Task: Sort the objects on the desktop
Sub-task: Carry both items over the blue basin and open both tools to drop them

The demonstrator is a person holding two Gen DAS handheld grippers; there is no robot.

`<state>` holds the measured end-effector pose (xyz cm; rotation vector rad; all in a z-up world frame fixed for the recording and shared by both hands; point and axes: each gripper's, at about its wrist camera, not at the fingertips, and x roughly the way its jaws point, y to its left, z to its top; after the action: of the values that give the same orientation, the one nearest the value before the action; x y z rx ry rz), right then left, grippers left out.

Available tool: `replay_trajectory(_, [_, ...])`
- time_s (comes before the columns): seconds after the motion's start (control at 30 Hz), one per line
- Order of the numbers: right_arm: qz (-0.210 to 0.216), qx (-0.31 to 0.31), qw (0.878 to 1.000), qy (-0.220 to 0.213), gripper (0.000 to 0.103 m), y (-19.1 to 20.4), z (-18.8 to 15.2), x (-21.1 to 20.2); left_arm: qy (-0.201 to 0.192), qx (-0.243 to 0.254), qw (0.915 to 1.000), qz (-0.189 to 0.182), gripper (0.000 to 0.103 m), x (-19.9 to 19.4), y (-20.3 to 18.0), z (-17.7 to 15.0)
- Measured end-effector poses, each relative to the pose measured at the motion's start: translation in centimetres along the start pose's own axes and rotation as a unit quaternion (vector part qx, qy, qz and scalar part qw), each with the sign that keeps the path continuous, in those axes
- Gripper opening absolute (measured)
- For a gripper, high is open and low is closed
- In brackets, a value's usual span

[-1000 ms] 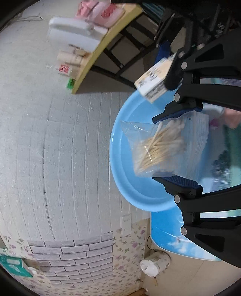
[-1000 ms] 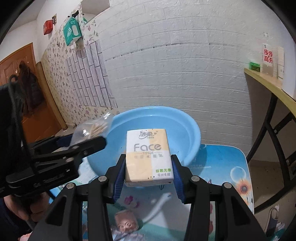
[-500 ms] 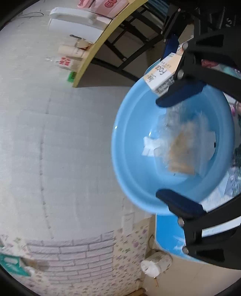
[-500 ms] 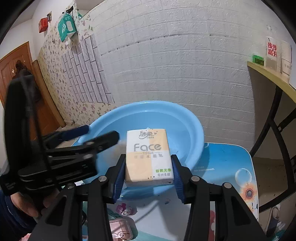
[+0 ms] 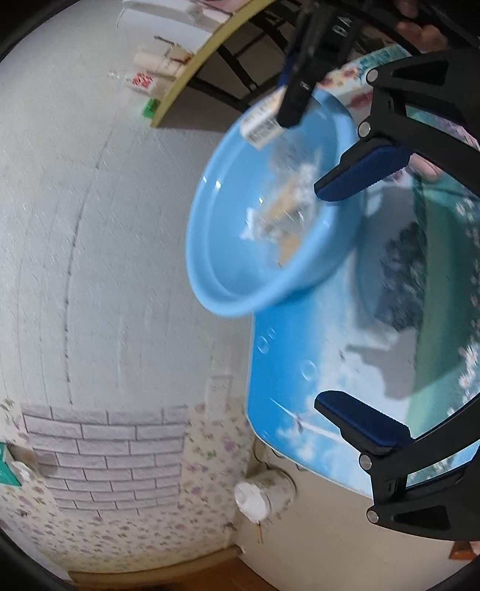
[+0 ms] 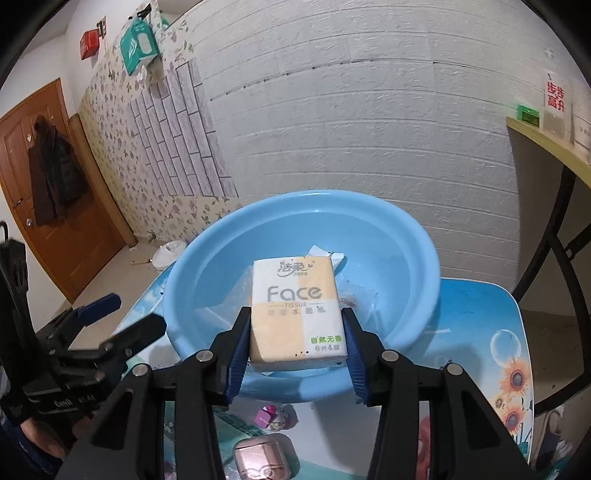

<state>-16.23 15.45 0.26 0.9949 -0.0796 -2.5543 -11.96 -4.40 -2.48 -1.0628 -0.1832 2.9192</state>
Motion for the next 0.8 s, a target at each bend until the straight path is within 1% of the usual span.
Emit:
replay_trajectory(0.1, [0.001, -0.004, 1.0, 0.001, 0.048, 0.8, 0.0, 0.0, 0.014, -0.009, 0.9998, 0.008, 0.103, 0.1, 1.1, -0.7])
replay_trajectory(0.3, [-0.006, -0.01, 1.0, 0.009, 0.048, 1.8, 0.7, 0.5, 0.025, -0.03, 0.9992, -0.002, 0.103, 0.1, 2.5, -1.2])
replay_trajectory(0.37, [-0.016, -0.018, 1.0, 0.006, 0.056, 2.2, 1.1, 0.1, 0.023, -0.032, 0.9992, -0.001, 0.103, -0.2, 2.5, -1.3])
replay_trajectory(0.43, [-0.036, -0.028, 0.999, -0.008, 0.086, 2.8, 1.0, -0.6, 0.019, -0.03, 0.9994, -0.005, 0.103, -0.5, 2.3, -1.3])
replay_trajectory(0.47, [-0.044, -0.033, 0.998, -0.016, 0.089, 3.0, 1.1, -0.9, 0.018, -0.028, 0.9994, -0.006, 0.103, -0.8, 2.2, -1.3])
replay_trajectory(0.53, [-0.047, -0.048, 0.997, -0.031, 0.09, 3.7, 1.0, -1.8, 0.015, -0.022, 0.9996, -0.008, 0.103, -1.3, 2.1, -1.4])
replay_trajectory(0.6, [-0.042, -0.053, 0.997, -0.032, 0.09, 4.1, 0.8, -2.5, 0.011, -0.019, 0.9997, -0.008, 0.103, -1.9, 1.9, -1.5])
replay_trajectory(0.8, [-0.041, -0.031, 0.998, -0.026, 0.09, 4.0, -1.1, -4.8, 0.014, -0.021, 0.9995, -0.017, 0.103, -3.2, 1.8, -2.2])
